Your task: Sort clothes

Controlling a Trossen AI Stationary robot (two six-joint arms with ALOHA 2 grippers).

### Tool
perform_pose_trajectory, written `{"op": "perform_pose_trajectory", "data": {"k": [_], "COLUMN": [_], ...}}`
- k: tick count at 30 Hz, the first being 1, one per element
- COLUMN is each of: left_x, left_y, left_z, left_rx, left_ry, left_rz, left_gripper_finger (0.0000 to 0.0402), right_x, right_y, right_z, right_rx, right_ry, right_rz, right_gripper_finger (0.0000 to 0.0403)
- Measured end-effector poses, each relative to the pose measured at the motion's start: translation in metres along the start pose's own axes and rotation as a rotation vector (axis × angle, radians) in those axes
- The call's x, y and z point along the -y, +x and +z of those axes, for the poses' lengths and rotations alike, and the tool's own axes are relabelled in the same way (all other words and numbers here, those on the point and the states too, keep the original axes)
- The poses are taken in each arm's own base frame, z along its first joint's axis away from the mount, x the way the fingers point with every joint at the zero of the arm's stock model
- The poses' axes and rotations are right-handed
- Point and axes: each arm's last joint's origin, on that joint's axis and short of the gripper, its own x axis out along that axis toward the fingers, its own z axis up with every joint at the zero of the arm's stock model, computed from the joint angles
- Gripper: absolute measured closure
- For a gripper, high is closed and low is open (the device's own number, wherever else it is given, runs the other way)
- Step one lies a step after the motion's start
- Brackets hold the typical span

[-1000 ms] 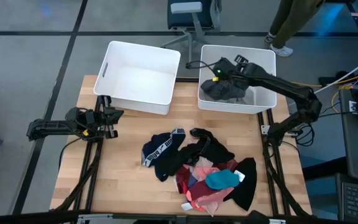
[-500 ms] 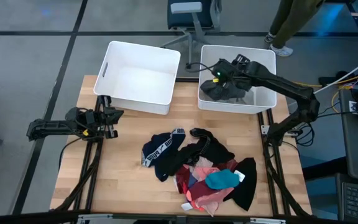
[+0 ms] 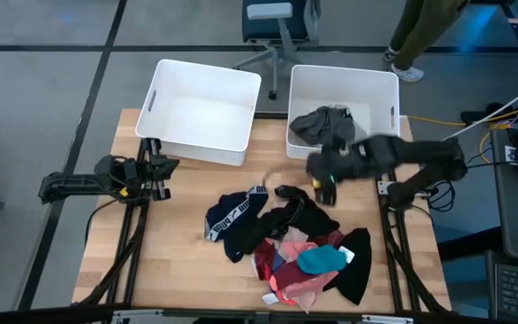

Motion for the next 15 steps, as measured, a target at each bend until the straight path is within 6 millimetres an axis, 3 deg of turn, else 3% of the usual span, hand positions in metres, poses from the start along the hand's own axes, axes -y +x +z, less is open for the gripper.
{"op": "perform_pose_trajectory", "data": {"k": [9,15], "left_x": [0.000,0.000], "left_y": [0.000,0.000], "left_z": [0.000,0.000], "left_rx": [0.000,-0.001], "left_ry": [-0.003,-0.004], "left_rz": [0.000,0.000], "left_gripper_finger": [0.0398,0.0398], "right_x": [-0.081,-0.121], "right_y": [-0.031,-0.013], "right_z": [-0.033,-0.063], "right_rx": [0.097,0.116], "right_ry": [-0.052,-0.060], "right_rz": [0.094,0.082], "right_gripper_finger": [0.0114,0.0114]}}
